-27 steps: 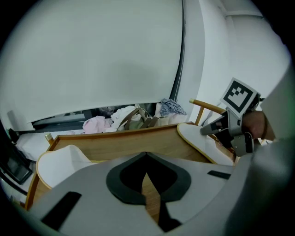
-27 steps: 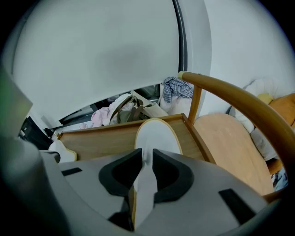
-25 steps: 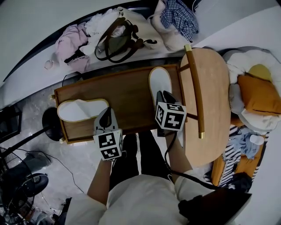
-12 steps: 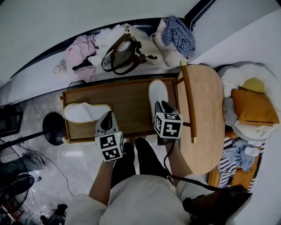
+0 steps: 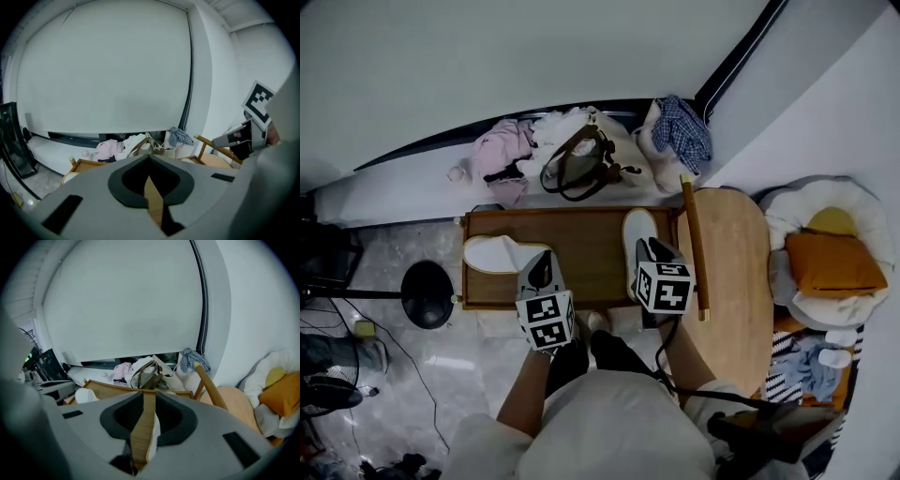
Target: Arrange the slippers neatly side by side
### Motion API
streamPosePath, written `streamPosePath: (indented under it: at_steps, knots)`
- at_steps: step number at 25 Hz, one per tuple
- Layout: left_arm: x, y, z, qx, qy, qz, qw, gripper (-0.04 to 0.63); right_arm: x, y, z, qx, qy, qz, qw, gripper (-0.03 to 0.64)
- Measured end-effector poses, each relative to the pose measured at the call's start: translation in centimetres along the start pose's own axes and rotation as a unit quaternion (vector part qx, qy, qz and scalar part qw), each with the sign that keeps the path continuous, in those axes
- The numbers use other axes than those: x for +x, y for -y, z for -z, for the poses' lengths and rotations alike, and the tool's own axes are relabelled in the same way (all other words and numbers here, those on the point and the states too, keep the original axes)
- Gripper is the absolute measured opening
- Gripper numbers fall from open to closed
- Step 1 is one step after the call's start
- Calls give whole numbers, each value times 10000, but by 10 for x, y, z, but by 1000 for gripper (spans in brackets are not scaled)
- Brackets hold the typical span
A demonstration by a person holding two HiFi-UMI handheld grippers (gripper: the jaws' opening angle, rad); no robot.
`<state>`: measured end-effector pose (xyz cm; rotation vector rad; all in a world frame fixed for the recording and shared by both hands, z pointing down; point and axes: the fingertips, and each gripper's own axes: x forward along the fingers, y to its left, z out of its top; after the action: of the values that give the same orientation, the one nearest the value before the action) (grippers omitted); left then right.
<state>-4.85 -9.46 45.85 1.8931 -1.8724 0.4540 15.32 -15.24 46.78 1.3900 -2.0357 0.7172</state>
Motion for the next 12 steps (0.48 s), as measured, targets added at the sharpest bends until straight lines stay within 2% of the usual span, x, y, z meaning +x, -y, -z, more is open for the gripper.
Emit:
streamPosePath:
  at_steps: [6,12]
  knots:
    - [-17,-10,-19,-32,250,-176,9995,5,-17,-15,-15,-240,176,-201,9994,86]
    - [-40,-44,-13,-198,308,-646,9972,5,-21,-36,-20,-465,245,-460,9976,86]
